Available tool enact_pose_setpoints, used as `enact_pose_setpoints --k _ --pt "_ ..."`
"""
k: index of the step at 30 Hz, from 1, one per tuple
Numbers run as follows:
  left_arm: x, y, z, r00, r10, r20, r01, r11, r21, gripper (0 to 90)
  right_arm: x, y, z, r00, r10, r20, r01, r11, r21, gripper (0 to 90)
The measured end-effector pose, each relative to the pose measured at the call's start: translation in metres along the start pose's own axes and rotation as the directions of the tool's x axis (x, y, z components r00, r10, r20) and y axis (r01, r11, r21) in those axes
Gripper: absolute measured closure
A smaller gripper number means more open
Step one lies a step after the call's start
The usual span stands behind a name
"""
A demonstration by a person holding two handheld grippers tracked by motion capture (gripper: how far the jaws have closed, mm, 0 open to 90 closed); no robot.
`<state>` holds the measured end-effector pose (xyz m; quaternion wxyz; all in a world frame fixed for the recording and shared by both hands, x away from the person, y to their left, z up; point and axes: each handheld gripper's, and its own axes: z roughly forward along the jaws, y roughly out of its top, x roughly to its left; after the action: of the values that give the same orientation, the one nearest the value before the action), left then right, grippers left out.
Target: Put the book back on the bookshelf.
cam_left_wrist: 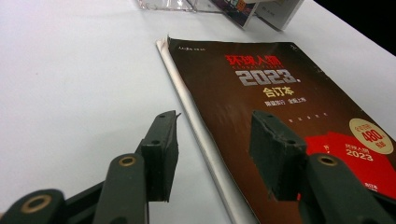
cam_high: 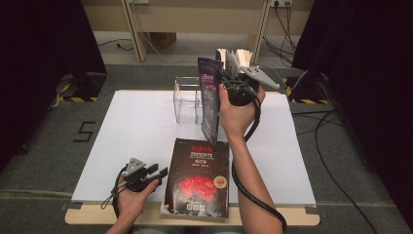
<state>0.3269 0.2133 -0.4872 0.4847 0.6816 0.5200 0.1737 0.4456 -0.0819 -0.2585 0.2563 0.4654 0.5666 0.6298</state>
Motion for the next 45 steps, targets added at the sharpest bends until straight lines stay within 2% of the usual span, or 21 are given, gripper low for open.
enact_pose_setpoints --k 11,25,45 --pt "0.002 0.001 -0.001 1.0000 -0.004 -0.001 0.004 1.0000 -0.004 51.6 0.000 0.003 0.016 0.9999 0.005 0.012 -0.005 1.000 -0.003 85.1" --pt "0.004 0.000 -0.002 0.9999 -0.010 -0.006 0.010 0.9999 -0.006 51.7 0.000 0.002 0.040 0.9993 -0.013 0.036 0.013 1.000 0.006 85.1" --pt "0.005 -0.002 -0.001 0.9999 -0.013 -0.003 0.013 0.9999 0.001 51.7 -0.007 0.006 0.073 0.9954 -0.019 0.094 0.018 1.000 0.006 85.0"
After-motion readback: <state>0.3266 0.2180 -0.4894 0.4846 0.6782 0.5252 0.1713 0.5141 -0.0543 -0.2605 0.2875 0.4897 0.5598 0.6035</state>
